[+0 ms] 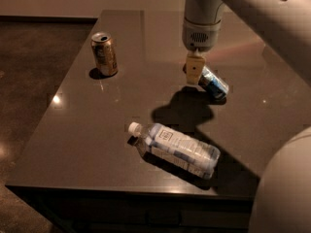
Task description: Knock redbull can over
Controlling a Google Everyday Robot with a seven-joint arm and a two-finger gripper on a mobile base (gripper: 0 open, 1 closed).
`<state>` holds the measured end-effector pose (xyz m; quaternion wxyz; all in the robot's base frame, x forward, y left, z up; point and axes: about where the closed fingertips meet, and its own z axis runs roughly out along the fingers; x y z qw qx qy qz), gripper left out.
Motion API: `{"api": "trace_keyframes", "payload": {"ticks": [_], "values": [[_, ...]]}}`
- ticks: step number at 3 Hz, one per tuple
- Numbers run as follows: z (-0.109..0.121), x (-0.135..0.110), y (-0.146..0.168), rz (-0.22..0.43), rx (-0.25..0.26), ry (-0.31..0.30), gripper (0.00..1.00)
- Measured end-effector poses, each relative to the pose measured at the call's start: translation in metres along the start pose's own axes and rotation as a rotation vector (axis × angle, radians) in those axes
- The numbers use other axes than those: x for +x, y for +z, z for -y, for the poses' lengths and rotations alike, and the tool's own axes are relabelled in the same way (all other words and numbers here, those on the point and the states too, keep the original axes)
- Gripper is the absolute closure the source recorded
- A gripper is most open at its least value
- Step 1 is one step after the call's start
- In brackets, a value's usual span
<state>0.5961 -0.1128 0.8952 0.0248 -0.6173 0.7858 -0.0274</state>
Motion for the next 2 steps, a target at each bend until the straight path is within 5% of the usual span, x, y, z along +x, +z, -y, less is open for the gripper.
{"api": "trace_keyframes", "payload": {"ticks": [1, 2], "values": [[-0.0071, 0.0026, 0.0109, -0.003, -0.009, -0.006, 0.06], [-0.0036, -0.0006, 0.0148, 0.010, 0.004, -0.006, 0.00]]}}
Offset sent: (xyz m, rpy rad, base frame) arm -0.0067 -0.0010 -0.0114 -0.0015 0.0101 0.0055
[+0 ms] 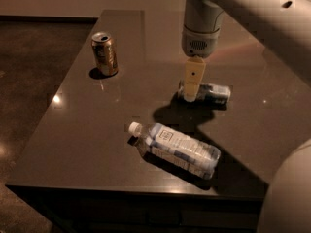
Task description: Knock redbull can over
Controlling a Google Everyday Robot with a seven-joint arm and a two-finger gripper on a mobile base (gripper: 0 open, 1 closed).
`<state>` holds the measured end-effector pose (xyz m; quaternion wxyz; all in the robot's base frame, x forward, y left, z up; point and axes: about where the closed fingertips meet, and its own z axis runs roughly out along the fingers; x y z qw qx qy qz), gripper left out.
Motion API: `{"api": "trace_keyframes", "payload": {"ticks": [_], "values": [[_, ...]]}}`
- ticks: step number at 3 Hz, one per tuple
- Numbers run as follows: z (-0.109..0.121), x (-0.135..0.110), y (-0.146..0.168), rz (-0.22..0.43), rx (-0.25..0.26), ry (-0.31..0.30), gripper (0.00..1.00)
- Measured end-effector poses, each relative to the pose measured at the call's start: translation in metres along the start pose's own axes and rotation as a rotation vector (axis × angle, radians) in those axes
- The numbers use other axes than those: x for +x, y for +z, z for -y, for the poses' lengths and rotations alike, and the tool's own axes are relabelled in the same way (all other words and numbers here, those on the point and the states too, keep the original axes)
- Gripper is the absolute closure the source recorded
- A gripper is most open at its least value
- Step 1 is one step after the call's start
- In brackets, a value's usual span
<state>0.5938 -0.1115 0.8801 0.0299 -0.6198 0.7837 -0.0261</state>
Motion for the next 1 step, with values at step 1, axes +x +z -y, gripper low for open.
{"api": "trace_keyframes", "payload": {"ticks": [1], "values": [[0.0039, -0.0034, 0.0010, 0.012, 0.014, 0.000, 0.00]]}}
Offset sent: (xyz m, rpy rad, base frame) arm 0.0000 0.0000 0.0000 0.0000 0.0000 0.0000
